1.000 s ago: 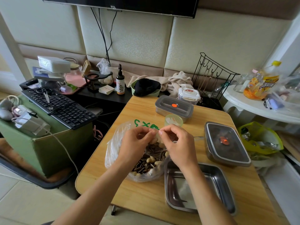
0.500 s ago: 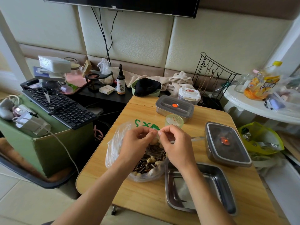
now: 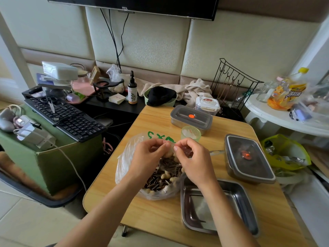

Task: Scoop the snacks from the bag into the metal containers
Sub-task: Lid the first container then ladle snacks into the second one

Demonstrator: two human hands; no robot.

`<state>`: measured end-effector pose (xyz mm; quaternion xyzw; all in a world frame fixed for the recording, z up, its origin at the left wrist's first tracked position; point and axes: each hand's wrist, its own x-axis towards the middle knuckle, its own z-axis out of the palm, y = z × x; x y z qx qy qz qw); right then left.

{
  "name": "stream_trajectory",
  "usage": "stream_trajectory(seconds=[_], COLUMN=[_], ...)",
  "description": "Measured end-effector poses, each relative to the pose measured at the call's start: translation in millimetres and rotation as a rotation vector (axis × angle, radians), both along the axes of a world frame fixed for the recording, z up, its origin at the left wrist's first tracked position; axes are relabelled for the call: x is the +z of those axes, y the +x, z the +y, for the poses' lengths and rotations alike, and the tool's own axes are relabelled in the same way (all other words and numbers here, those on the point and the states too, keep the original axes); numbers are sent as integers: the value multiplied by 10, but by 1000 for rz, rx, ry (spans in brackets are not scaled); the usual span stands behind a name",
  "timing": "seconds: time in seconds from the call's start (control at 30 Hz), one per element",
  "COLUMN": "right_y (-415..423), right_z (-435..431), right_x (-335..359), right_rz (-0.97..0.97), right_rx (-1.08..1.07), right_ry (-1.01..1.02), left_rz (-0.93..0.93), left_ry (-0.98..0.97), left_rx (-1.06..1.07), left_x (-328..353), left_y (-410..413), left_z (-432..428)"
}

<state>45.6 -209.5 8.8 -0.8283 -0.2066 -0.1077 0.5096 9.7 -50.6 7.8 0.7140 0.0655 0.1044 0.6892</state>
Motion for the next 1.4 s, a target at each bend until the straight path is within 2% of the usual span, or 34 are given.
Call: stream_trajectory(seconds=[0.6,1.1,1.4], right_y=[1,-25,-17], right_z=[3,46,42], right_x=[14,15,16], right_rz=[53,71,69], right_rx=[1,45,64], right_ry=[-8,25,21], left_rz=[-5,6,1], left_ry=[111,39,84], left_rx=[20,40,-13], left_x=[-20,-45,-44], left_y=[14,30,14], left_z=[6,-37,-48])
